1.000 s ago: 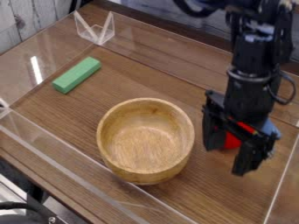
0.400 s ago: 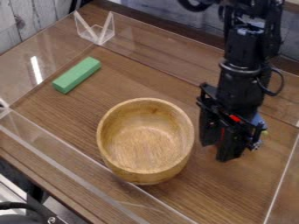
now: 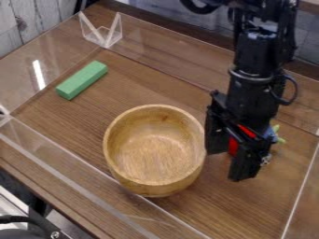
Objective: Move the red fruit to the right
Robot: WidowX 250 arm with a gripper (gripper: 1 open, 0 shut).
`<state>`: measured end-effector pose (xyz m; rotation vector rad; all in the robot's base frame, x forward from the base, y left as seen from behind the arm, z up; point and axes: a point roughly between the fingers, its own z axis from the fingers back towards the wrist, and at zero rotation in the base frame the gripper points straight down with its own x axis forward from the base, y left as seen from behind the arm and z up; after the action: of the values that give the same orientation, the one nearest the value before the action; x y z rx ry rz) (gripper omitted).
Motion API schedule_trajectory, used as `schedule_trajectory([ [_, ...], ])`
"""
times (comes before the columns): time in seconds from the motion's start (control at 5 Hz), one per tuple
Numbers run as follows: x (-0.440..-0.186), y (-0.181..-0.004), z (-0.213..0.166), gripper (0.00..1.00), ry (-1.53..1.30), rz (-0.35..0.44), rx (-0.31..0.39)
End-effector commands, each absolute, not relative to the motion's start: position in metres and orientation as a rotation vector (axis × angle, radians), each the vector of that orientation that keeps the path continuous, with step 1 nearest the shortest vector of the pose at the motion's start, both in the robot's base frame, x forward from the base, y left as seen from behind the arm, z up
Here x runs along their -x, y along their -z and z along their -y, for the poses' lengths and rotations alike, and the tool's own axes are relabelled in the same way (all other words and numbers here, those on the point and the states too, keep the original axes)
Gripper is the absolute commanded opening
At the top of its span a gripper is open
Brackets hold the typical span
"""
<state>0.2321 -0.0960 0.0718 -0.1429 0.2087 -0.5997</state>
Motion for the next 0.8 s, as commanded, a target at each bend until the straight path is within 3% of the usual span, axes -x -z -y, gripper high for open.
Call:
schedule_trajectory([
  [0.0, -0.2307, -0.0865, 0.0962, 1.00, 0.654, -0.141, 0.134],
  [0.2, -0.2273, -0.0853, 0.0958, 0.00, 0.678, -0.138, 0.126],
  [0.4, -0.2292, -0.0825, 0.0995, 1.00, 0.615, -0.130, 0.127],
  [0.6, -0.2332, -0.0923, 0.0921, 0.00, 0.593, -0.093, 0.100],
])
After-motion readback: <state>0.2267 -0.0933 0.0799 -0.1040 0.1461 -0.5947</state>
